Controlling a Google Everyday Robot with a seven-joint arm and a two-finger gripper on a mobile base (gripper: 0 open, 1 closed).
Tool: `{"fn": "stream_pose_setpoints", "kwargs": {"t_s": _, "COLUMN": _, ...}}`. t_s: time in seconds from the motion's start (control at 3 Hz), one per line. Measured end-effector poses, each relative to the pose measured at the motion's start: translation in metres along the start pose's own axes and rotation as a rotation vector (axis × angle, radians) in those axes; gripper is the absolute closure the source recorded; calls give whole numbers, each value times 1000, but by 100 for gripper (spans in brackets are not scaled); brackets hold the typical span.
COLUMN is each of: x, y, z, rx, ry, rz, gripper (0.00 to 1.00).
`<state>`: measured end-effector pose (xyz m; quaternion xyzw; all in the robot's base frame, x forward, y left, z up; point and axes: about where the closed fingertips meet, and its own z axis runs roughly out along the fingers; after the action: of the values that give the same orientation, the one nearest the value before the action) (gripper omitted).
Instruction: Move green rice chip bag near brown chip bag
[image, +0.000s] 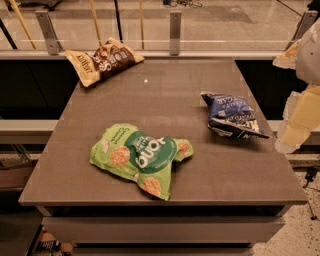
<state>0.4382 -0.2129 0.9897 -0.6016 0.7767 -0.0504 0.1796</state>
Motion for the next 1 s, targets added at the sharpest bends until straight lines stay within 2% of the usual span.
{"fn": "stream_pose_setpoints", "kwargs": {"t_s": 0.33, "x": -4, "y": 1, "z": -2, "rx": 9, "ry": -13, "rz": 7, "gripper": 0}}
{"fn": "stream_pose_setpoints", "kwargs": {"t_s": 1.0, "x": -34, "y": 9, "z": 2, "rx": 2, "ry": -50, "rz": 62, "gripper": 0}}
